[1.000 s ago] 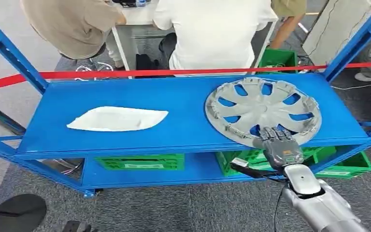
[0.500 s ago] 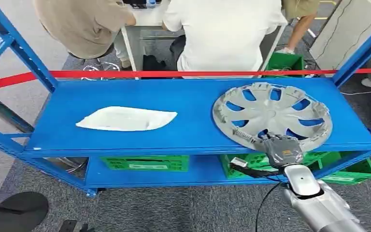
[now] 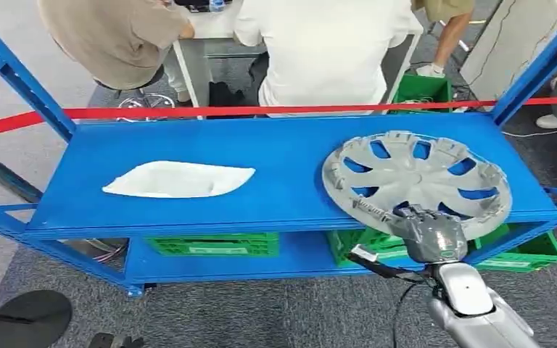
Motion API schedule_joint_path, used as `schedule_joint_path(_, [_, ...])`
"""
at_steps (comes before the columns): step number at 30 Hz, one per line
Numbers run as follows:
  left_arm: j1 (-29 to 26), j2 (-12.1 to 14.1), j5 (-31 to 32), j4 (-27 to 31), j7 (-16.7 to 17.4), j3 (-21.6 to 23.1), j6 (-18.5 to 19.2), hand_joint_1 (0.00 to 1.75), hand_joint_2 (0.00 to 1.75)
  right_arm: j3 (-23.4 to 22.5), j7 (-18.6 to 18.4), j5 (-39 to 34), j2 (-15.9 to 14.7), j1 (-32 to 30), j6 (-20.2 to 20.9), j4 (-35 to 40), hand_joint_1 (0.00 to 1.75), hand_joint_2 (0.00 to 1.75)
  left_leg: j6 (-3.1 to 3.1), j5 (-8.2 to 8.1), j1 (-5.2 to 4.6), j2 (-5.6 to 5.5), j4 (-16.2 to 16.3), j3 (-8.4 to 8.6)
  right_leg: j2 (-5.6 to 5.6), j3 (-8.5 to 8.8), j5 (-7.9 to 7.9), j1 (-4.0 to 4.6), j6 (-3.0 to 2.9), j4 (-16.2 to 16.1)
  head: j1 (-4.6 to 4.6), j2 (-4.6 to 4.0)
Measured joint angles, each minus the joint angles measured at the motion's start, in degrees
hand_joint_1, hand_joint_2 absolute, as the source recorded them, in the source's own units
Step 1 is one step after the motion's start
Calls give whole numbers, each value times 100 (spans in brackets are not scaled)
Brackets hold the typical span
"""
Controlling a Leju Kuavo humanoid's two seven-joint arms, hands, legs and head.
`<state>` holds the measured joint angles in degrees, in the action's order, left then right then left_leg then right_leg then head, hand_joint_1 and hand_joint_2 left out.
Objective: Take the parts from the cabinet and place them on the table.
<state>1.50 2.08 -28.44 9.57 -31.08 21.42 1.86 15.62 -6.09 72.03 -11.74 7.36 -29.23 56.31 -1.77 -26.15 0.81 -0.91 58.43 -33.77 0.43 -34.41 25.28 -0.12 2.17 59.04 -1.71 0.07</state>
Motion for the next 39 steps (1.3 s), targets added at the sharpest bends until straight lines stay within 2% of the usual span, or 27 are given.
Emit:
schedule_joint_path(2, [-39, 0, -45, 0, -33, 0, 26, 0, 0, -183, 392, -711, 20, -249, -81, 517, 175, 175, 66, -7, -30, -1, 4, -17, -2, 12, -22, -19, 51, -39, -11, 0])
schedule_joint_path(4, [-57, -7, -98, 0, -9, 2, 52, 0, 0, -340, 739, -1328, 26, -449, -89, 1018, 175, 175, 136, 18, 12, 7, -21, 1, 1, -16, 50, -27, 107, 17, -15, 0])
schedule_joint_path(5, [-52, 2, -140, 0, 2, 2, 50, 0, 0, -411, 938, -1615, 44, -532, -107, 1250, 175, 175, 175, 10, 15, 10, -21, 7, -9, -114, 230, -27, 135, 252, -57, -2])
schedule_joint_path(7, [-59, 9, -214, 0, 7, -2, 59, 0, 0, -562, 1416, -2238, 118, -729, -262, 1788, 175, 175, 197, 5, 9, 11, -19, 8, -8, -533, 699, -41, 168, 1212, -76, 0])
schedule_joint_path(8, [-70, 9, -238, 0, 20, -2, 68, 0, 0, -613, 1553, -2418, 151, -833, -294, 2019, 175, 175, 202, 2, 5, 11, -18, 11, -8, -724, 846, -40, 176, 1620, -81, -2])
schedule_joint_path(9, [-83, 7, -253, 0, 20, -2, 77, 0, 0, -662, 1621, -2519, 181, -929, -297, 2256, 175, 175, 204, -3, 5, 11, -17, 18, -7, -847, 874, -40, 179, 1860, -79, -2])
schedule_joint_path(10, [-89, 7, -256, 0, 22, -2, 83, 0, 0, -692, 1645, -2547, 203, -987, -295, 2424, 175, 175, 208, -10, 5, 12, -17, 32, -8, -815, 756, -41, 177, 1775, -79, 0])
schedule_joint_path(12, [-83, 0, -262, 0, 20, -2, 92, 0, 0, -749, 1847, -2828, 240, -1091, -288, 2734, 175, 175, 183, -33, 15, 8, -16, 76, -10, -382, 248, -47, 150, 889, -79, -2])
schedule_joint_path(13, [-85, 0, -282, 0, -11, -2, 107, 0, 0, -786, 2111, -3259, 249, -1163, -255, 2927, 175, 175, 161, -50, 18, -1, -16, 100, -16, -99, 10, -51, 146, 325, -83, -2])
schedule_joint_path(14, [-89, 0, -304, 0, -42, -2, 120, 0, 0, -817, 2341, -3659, 269, -1231, -205, 3093, 175, 175, 132, -64, -12, -9, -11, 96, -15, 43, 70, -43, 144, 74, -94, -2])
schedule_joint_path(16, [-111, 2, -326, 0, -138, -2, 182, 0, 0, -856, 2730, -4374, 317, -1354, 43, 3493, 175, 175, 71, -44, -33, -13, -8, 69, 7, 32, 56, -38, 89, 27, -70, 0])
schedule_joint_path(18, [-114, 2, -337, 0, -192, -2, 225, 0, 0, -870, 2928, -4685, 343, -1512, 215, 3886, 175, 175, 5, -29, -22, -13, -52, 88, 13, 18, 56, -25, 17, 28, -68, -2])
schedule_joint_path(20, [-115, -4, -339, 0, -221, -2, 241, 0, 0, -872, 2963, -4755, 376, -1562, 269, 4174, 175, 175, -53, -205, -24, 14, 111, 20, 3, 41, 23, -63, -75, -23, -52, -2])
schedule_joint_path(21, [-113, -15, -337, 0, -223, 0, 245, 0, 0, -876, 2970, -4770, 385, -1577, 276, 4269, 175, 175, -69, -425, -21, 17, 452, -136, -3, 37, 25, -62, -100, -23, -28, -2])
schedule_joint_path(23, [-122, -13, -339, 0, -229, 0, 254, 0, 0, -887, 2970, -4781, 396, -1612, 276, 4388, 175, 175, -85, -857, -22, 17, 1418, -576, -13, 35, 30, -52, -123, -23, -26, -2])
schedule_joint_path(24, [-131, -13, -339, 0, -240, 0, 258, 0, 0, -896, 3017, -4861, 404, -1640, 325, 4425, 175, 175, -88, -915, -23, 17, 1714, -719, -12, 36, 29, -50, -125, -23, -26, -2])
schedule_joint_path(25, [-137, -13, -343, 0, -258, 0, 267, 0, 0, -900, 3115, -5020, 415, -1669, 456, 4462, 175, 175, -87, -823, -23, 17, 1693, -712, -11, 40, 29, -51, -125, -23, -26, -2])
schedule_joint_path(26, [-136, -11, -363, 0, -280, 0, 284, 0, 0, -905, 3263, -5273, 422, -1702, 661, 4521, 175, 175, -80, -630, -20, 18, 1474, -616, -7, 42, 29, -53, -124, -21, -20, -2])
schedule_joint_path(28, [-132, -7, -393, 0, -356, 0, 343, 0, 0, -902, 3560, -5891, 470, -1771, 1246, 4754, 175, 175, -61, -127, -16, 22, 532, -139, 9, 59, 30, -60, -108, -18, -20, -2])
schedule_joint_path(29, [-129, -9, -424, 0, -400, 0, 385, 0, 0, -879, 3682, -6304, 498, -1786, 1685, 4907, 175, 175, -51, -25, -14, 27, 182, 48, 18, 57, 29, -56, -78, -15, -11, -2])
schedule_joint_path(30, [-121, -9, -439, 0, -431, 0, 413, 0, 0, -833, 3773, -6658, 503, -1790, 2066, 5043, 175, 175, -31, -84, -14, 16, -53, 129, 35, 18, 53, -5, -35, 58, 5, -2])
schedule_joint_path(33, [-140, -9, -476, 0, -463, 0, 424, 0, 0, -573, 3848, -7601, 588, -1789, 3237, 5510, 175, 175, 72, -80, -37, 11, -1, 78, 34, 17, 6, -26, 46, -3, -13, -2])
schedule_joint_path(34, [-148, -20, -503, 0, -461, 0, 424, 0, 0, -456, 3791, -7807, 599, -1779, 3540, 5650, 175, 175, 113, -54, 1, 18, -28, 86, 30, 7, 32, -29, 79, 17, 0, 0])
schedule_joint_path(35, [-147, -20, -516, 0, -461, -2, 422, 0, 0, -312, 3695, -7986, 599, -1759, 3844, 5801, 175, 175, 137, -42, 10, 20, -28, 88, 9, -46, 136, -30, 110, 123, -33, -2])
schedule_joint_path(36, [-143, -11, -544, 0, -461, -2, 420, 0, 0, -162, 3547, -8122, 599, -1726, 4114, 5911, 175, 175, 160, -43, 13, 22, -28, 91, 2, -159, 329, -33, 135, 411, -68, 0])
schedule_joint_path(38, [-146, -7, -564, 0, -457, -7, 420, 0, 0, 110, 3260, -8188, 597, -1716, 4477, 5992, 175, 175, 177, -32, 9, 27, -20, 91, 2, -560, 792, -43, 160, 1360, -68, -2])
schedule_joint_path(39, [-148, -9, -570, -2, -452, -7, 420, 0, 0, 231, 3203, -8188, 586, -1745, 4553, 5992, 175, 175, 179, -30, 7, 27, -18, 87, 1, -713, 920, -43, 168, 1713, -68, -2])
